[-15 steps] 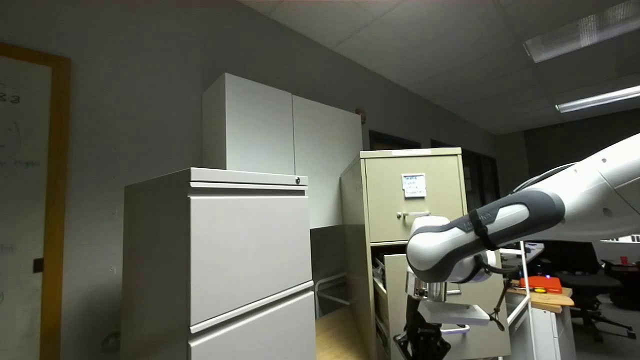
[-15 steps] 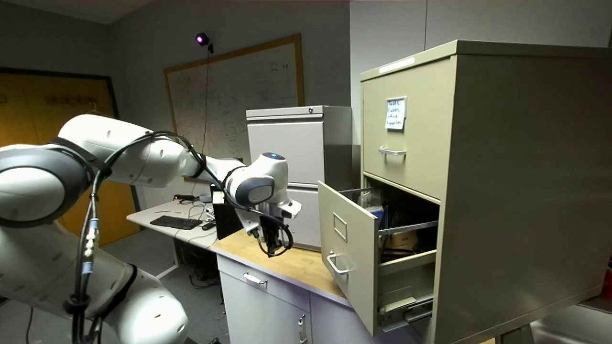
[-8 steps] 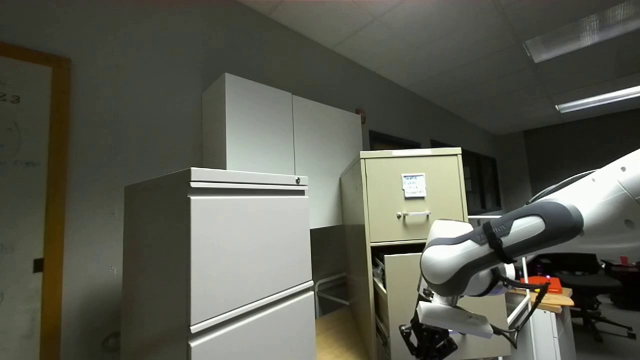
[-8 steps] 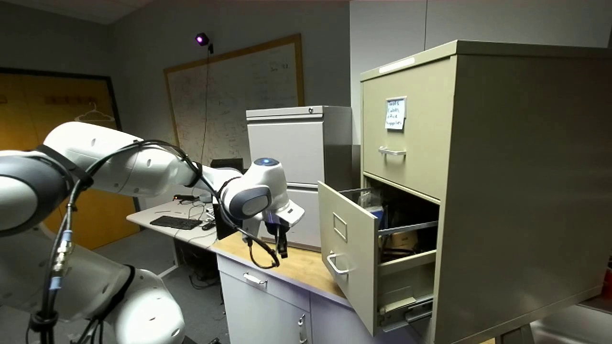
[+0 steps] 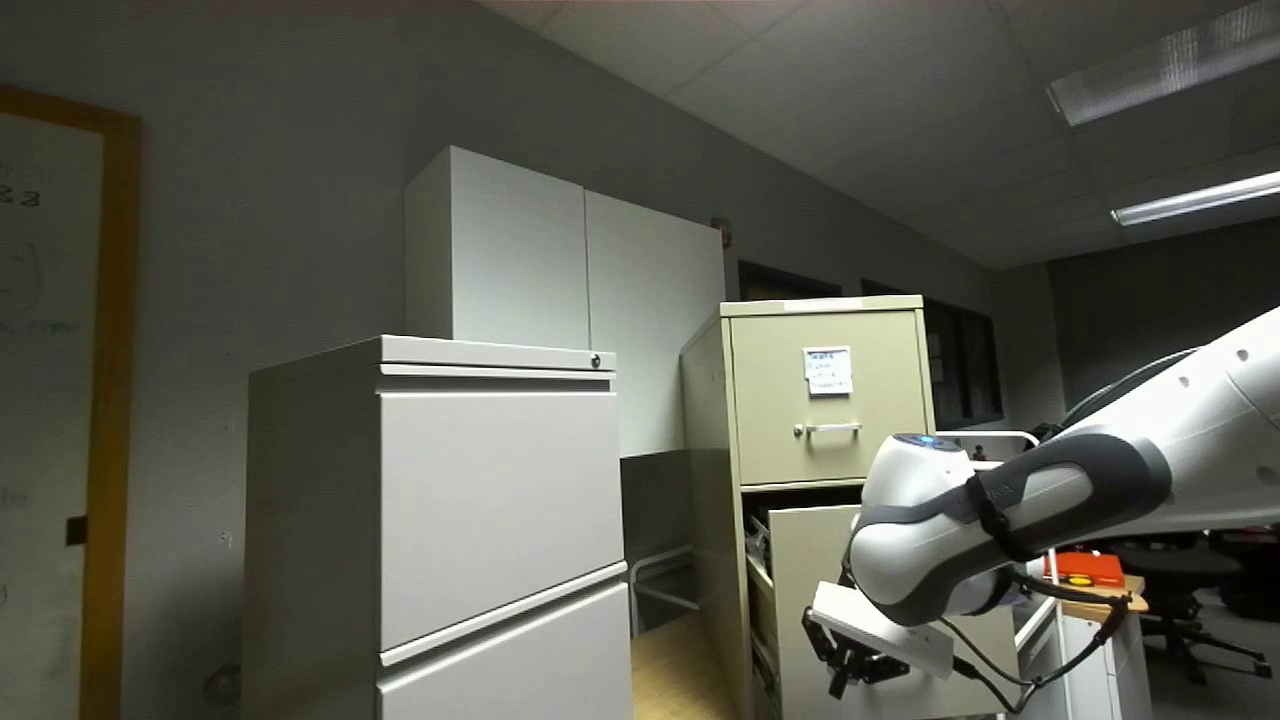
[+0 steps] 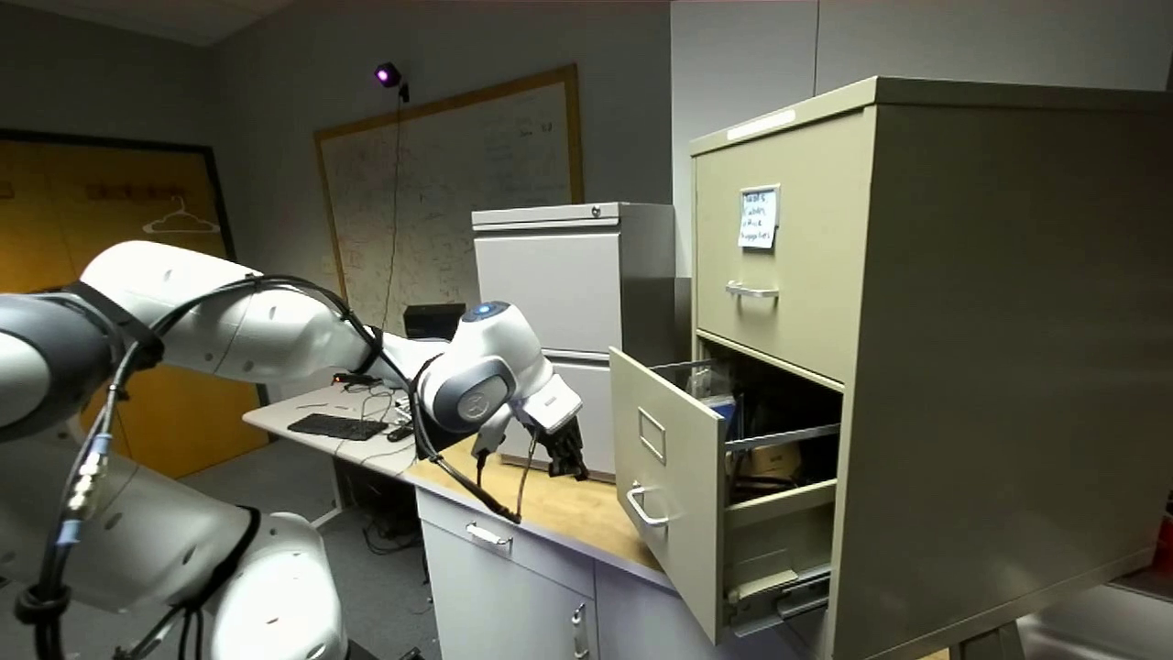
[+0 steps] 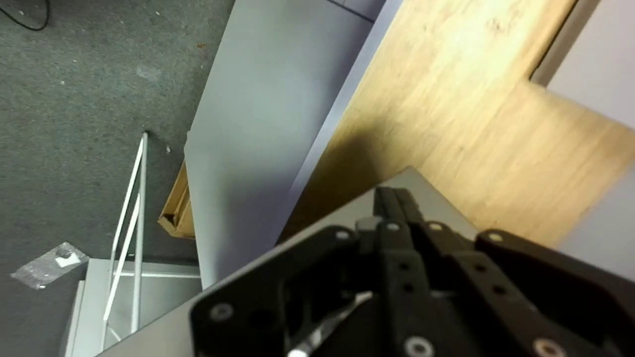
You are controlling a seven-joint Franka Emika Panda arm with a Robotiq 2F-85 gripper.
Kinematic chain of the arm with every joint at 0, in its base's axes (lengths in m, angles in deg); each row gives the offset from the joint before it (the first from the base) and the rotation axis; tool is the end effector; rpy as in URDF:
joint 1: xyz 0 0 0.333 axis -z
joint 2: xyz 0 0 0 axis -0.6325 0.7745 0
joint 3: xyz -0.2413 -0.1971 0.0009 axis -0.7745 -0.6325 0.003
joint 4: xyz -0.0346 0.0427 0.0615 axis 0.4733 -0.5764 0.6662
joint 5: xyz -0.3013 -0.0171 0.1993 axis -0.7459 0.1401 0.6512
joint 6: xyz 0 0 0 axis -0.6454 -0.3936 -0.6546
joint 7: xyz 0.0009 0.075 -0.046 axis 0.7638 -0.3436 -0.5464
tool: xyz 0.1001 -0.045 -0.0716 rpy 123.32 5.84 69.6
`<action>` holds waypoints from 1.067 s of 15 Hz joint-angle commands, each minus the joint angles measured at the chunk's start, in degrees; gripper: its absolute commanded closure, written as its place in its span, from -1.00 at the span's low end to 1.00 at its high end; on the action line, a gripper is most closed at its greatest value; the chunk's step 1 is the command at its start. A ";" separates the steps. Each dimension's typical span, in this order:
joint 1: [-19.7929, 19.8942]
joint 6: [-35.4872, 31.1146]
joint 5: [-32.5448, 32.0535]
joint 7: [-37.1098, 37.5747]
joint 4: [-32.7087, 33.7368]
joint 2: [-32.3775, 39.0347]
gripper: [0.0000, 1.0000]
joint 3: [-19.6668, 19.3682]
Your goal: Close the bottom drawer of the file cabinet to the right
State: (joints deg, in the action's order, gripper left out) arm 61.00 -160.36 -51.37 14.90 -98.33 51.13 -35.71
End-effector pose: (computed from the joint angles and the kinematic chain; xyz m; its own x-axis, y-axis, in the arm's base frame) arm 0.3400 -0.0969 0.4436 0.3099 -0.9103 0.2745 -0.8442 -0.3962 -0.3610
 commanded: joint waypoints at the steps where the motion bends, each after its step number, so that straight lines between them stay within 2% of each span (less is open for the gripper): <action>1: 5.18 -2.95 -3.39 9.81 0.11 -2.43 1.00 2.87; 5: 11.05 -7.70 -7.18 20.28 0.07 -4.11 1.00 6.10; 8: 16.32 -12.72 -9.99 28.89 0.04 -5.24 1.00 11.09; 13: 27.92 -22.07 -13.84 41.89 -0.33 -7.93 1.00 24.44; 16: 37.01 -26.19 -16.53 46.80 -0.23 -9.90 1.00 35.14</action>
State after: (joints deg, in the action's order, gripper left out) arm 89.39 -180.78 -64.89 56.72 -99.77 43.10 -9.48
